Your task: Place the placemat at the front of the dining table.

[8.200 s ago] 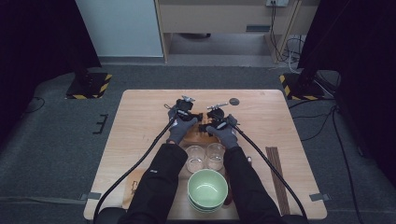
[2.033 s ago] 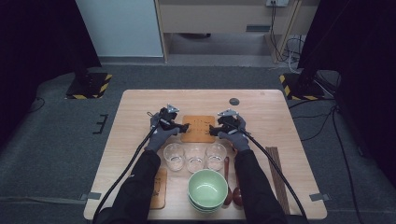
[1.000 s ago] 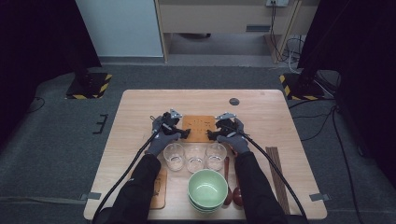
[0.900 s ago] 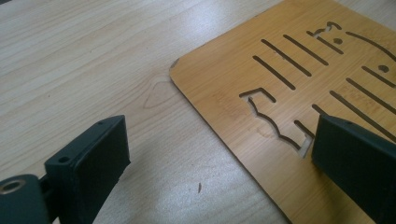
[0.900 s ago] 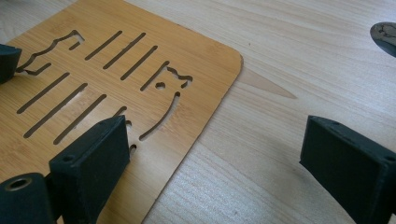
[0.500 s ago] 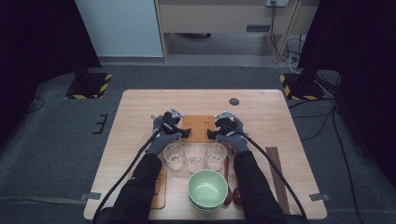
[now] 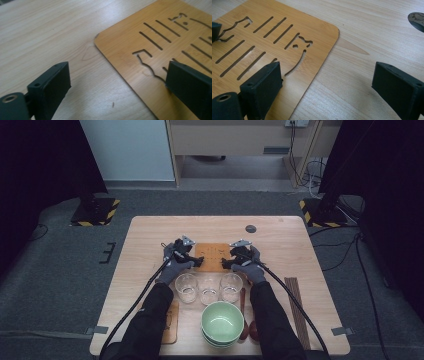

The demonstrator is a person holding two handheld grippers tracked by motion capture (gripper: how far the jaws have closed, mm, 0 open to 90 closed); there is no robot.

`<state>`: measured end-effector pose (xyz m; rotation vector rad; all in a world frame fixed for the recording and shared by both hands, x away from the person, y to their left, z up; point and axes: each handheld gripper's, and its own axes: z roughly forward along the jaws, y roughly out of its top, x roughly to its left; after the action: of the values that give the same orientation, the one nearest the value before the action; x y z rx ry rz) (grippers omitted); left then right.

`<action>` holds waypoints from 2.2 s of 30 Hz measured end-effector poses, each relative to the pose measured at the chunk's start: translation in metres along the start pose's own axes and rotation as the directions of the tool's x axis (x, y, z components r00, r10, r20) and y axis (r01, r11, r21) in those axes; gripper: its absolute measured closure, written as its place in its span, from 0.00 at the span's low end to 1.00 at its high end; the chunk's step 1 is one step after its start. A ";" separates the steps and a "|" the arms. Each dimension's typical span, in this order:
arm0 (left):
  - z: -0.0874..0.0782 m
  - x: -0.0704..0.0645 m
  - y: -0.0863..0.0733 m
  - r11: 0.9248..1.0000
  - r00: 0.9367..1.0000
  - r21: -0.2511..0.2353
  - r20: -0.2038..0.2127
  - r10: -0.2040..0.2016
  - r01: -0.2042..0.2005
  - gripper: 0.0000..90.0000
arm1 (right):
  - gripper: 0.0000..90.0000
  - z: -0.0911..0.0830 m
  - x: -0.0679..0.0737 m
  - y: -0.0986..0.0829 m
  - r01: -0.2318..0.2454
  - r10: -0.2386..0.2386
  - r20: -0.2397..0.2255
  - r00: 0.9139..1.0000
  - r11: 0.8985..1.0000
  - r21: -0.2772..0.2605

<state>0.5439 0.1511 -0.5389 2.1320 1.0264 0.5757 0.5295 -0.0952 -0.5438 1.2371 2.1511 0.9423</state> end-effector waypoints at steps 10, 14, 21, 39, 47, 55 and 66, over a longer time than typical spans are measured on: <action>0.005 -0.001 0.004 1.000 1.000 0.001 0.000 0.003 -0.003 0.05 | 0.10 0.000 -0.003 0.000 -0.006 0.006 0.019 1.000 1.000 -0.001; 0.004 0.000 0.004 1.000 1.000 0.000 0.007 -0.001 0.001 0.06 | 0.10 0.001 -0.004 0.000 -0.008 0.008 0.017 1.000 1.000 -0.002; -0.002 0.002 0.005 1.000 1.000 -0.005 0.022 -0.021 0.021 0.07 | 0.10 -0.002 -0.003 0.001 -0.007 0.007 0.010 1.000 1.000 -0.022; -0.062 0.004 0.015 0.997 0.999 -0.067 0.006 -0.047 0.048 0.14 | 0.15 -0.058 -0.035 0.009 -0.149 0.153 0.004 0.988 0.972 -0.182; -0.088 0.003 0.010 0.995 0.998 -0.089 -0.002 -0.056 0.055 0.16 | 0.18 -0.096 -0.053 0.001 -0.210 0.210 -0.027 0.977 0.945 -0.249; -0.122 -0.004 0.000 0.982 0.995 -0.162 0.023 -0.094 0.096 0.23 | 0.08 -0.130 -0.058 -0.007 -0.193 0.171 -0.101 0.980 0.941 -0.279; -0.177 -0.028 -0.019 0.954 0.994 -0.282 0.036 -0.099 0.105 0.26 | 0.16 -0.183 -0.054 -0.021 -0.158 0.109 -0.155 0.982 0.924 -0.348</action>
<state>0.4045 0.2065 -0.4385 1.8199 0.9724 0.6092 0.4174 -0.2091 -0.4381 1.1732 1.8918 1.4405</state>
